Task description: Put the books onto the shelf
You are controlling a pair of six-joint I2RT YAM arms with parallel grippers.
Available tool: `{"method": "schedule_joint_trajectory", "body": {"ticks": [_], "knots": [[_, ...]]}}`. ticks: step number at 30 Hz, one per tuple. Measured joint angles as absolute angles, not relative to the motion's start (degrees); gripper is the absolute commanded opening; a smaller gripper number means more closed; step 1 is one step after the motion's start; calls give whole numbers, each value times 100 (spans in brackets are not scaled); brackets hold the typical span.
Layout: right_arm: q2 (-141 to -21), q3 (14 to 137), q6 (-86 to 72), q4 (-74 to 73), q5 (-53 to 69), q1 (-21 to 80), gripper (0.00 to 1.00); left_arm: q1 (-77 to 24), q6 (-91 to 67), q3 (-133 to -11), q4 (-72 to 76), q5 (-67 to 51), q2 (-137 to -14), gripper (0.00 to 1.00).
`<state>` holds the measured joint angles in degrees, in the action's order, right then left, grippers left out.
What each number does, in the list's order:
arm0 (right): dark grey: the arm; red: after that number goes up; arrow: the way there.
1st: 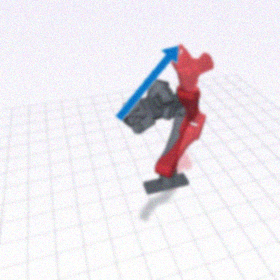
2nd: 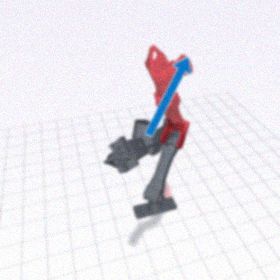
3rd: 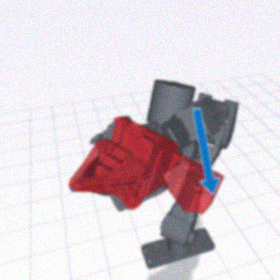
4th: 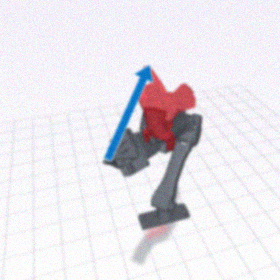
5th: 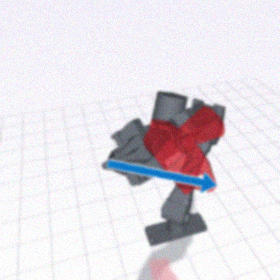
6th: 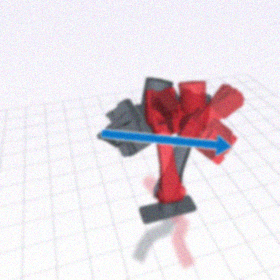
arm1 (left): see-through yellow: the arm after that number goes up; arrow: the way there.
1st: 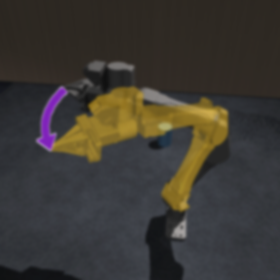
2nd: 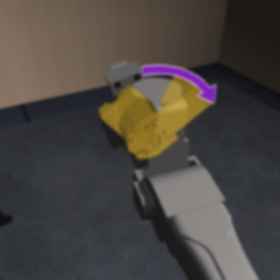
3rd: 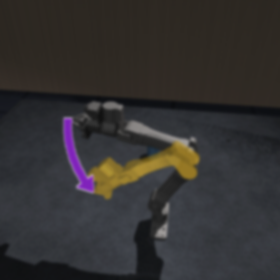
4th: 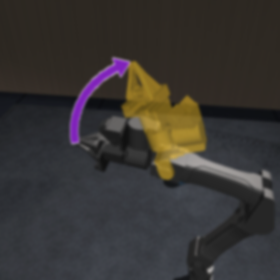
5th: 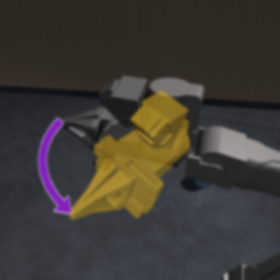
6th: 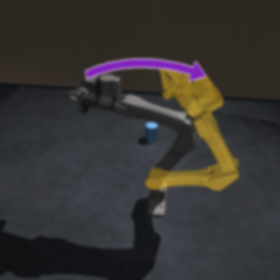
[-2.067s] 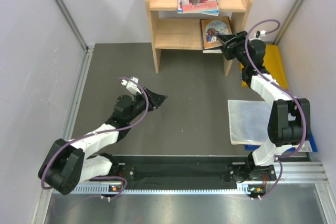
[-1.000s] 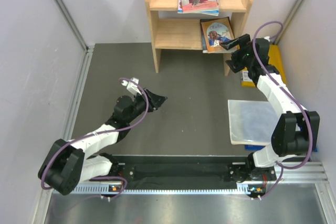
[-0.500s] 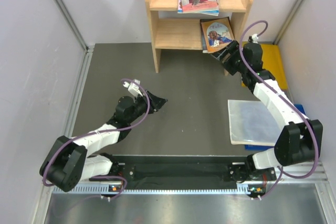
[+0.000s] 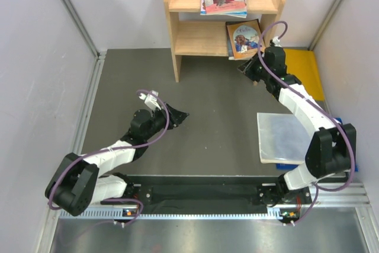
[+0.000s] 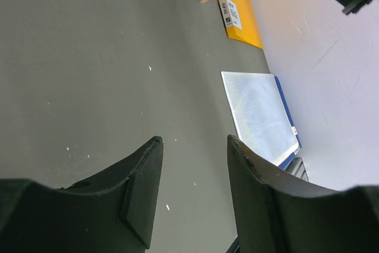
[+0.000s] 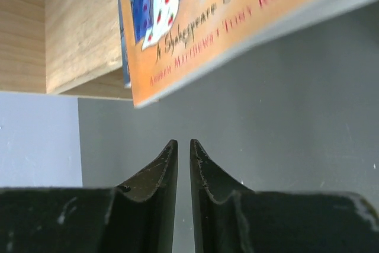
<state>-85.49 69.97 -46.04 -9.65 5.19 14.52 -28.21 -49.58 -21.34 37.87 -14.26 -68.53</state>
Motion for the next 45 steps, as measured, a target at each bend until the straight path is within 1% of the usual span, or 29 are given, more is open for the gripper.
{"method": "schedule_joint_trajectory", "body": {"ticks": [14,22,26,31,35,37,39,45], "knots": [[-9673,8278,-4536,-1052,390,1577,14,-2821,-4956,-2086,3787,-1420,-6838,52],[-9815,8409,-4541,-1111,368,1636,13,-2821,-4947,-2086,3767,-1404,-6772,52],[-9629,8128,-4501,-1160,290,1671,12,-2821,-4945,-2084,3765,-1404,-6772,52],[-8858,7636,-4193,-1505,130,1839,11,-2821,-4934,-2045,3765,-1404,-6772,52],[-8158,7592,-3559,-1621,-21,2279,3,-2821,-4910,-2040,3754,-1404,-6772,52],[-7957,7854,-3164,-1815,-128,2550,0,-2821,-4897,-2040,3750,-1406,-6775,52],[-7977,8374,-2805,-2005,-198,2722,0,-2821,-4888,-2040,3747,-1409,-6777,52],[-8783,10499,-1986,-2587,-357,2751,0,-2821,-4884,-2040,3747,-1406,-6777,52]]}}
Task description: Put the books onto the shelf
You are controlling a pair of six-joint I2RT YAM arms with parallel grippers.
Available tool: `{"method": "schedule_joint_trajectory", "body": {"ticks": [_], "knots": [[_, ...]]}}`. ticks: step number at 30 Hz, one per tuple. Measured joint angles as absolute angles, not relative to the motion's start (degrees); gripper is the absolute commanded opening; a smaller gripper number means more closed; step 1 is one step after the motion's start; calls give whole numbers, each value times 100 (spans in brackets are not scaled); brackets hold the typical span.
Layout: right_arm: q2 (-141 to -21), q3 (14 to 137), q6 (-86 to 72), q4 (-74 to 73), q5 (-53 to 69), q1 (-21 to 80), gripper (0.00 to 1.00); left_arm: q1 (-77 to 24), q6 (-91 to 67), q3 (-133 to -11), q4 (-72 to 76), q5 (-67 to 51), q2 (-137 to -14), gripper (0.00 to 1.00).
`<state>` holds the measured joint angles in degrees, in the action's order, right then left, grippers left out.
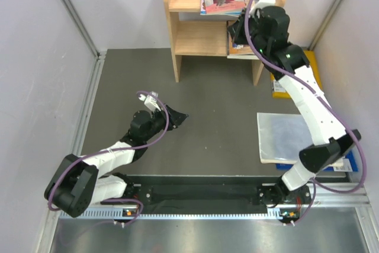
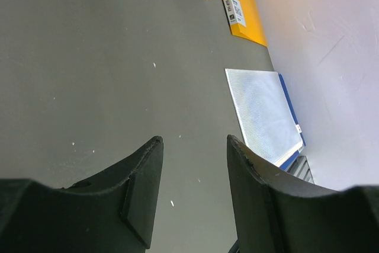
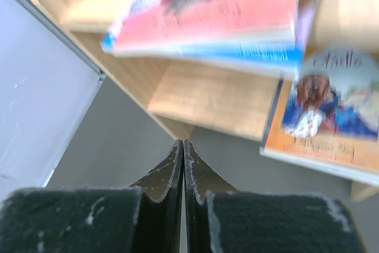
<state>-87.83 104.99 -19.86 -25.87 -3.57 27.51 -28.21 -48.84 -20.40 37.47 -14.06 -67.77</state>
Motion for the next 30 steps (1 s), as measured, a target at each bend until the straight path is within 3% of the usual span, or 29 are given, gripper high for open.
{"method": "schedule_joint_trajectory", "body": {"ticks": [4,8,16,30], "knots": [[-9721,11946,-1638,-3044,-338,2764,0,-2821,-4882,-2040,3743,-1406,-6777,52],[-10368,12650,-1476,-3387,-314,2794,0,-2821,-4849,-2040,3704,-1406,-6770,52],[-10628,12678,-1406,-3474,-128,2845,0,-2821,-4797,-2038,3581,-1404,-6637,52],[-10624,12379,-1671,-2320,574,2847,1,-2821,-4735,-2038,3433,-1380,-6565,52]]}}
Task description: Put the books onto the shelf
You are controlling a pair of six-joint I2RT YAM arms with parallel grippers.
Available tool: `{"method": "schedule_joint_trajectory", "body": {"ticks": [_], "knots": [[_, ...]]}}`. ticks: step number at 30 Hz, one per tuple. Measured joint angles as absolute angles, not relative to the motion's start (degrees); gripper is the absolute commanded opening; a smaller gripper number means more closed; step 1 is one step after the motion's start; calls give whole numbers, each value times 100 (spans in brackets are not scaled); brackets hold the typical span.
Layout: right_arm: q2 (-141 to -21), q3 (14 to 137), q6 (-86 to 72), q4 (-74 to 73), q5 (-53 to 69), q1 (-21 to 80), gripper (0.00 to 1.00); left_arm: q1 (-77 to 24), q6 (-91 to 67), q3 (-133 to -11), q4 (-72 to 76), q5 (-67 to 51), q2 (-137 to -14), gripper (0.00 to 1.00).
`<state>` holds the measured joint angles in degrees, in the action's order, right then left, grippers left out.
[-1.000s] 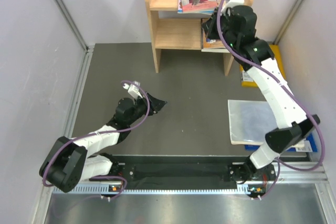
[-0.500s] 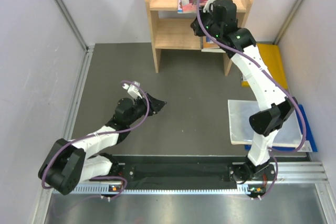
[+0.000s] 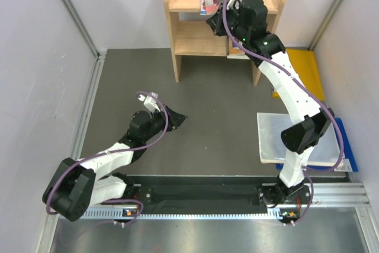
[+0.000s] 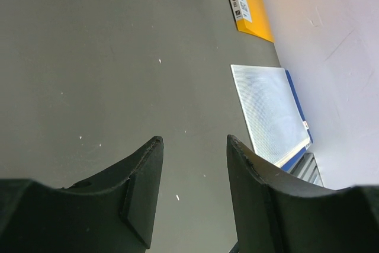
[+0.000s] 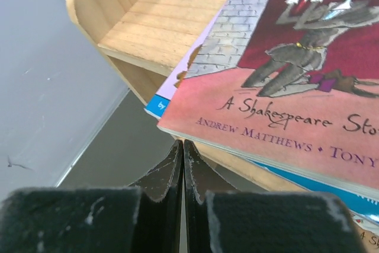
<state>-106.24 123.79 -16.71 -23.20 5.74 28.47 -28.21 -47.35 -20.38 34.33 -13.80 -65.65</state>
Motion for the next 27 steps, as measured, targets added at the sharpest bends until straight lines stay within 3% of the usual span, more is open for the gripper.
{"method": "schedule_joint_trajectory", "body": {"ticks": [27], "knots": [[-11089,12383,-2305,-1214,1090,2926,8,-2821,-4628,-2038,3164,-1253,-6460,52]]}}
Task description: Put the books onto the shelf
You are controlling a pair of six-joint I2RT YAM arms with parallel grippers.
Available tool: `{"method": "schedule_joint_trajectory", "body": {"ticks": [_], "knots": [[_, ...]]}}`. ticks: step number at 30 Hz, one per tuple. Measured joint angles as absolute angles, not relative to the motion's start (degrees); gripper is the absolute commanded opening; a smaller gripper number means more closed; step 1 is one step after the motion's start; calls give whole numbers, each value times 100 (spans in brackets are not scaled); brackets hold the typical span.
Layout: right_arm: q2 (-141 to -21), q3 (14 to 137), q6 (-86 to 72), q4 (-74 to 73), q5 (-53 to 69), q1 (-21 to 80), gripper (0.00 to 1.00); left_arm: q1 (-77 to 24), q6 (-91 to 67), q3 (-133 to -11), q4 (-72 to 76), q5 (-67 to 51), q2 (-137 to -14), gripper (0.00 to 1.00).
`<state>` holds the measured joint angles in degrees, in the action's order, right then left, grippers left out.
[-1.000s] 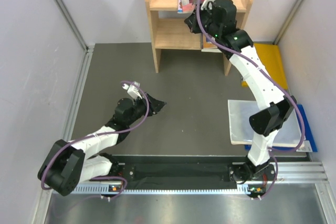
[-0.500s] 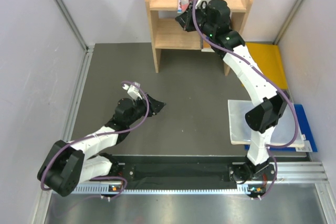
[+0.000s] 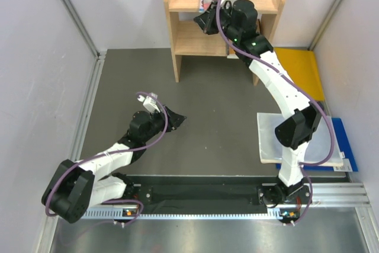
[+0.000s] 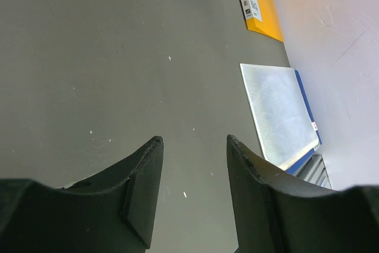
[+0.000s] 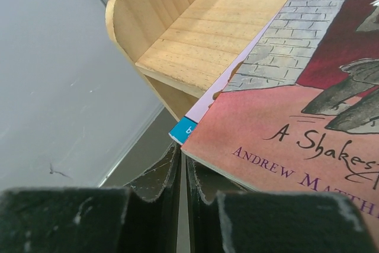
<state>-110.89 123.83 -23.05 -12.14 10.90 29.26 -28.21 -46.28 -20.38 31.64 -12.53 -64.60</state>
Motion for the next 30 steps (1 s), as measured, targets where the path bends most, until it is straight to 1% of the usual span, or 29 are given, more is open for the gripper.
{"method": "schedule_joint_trajectory", "body": {"ticks": [9,16,23,30], "knots": [[-11292,12495,-2370,-1026,1236,2989,9,-2821,-4598,-2038,3105,-1249,-6386,52],[-11406,12425,-2464,-799,1339,2967,7,-2821,-4547,-2038,2980,-1229,-6326,52],[-10958,11275,-2412,-263,1234,2936,8,-2821,-4528,-2036,2976,-1227,-6322,52],[-10643,10875,-2252,-266,941,2880,7,-2821,-4528,-2016,2982,-1229,-6324,52]]}}
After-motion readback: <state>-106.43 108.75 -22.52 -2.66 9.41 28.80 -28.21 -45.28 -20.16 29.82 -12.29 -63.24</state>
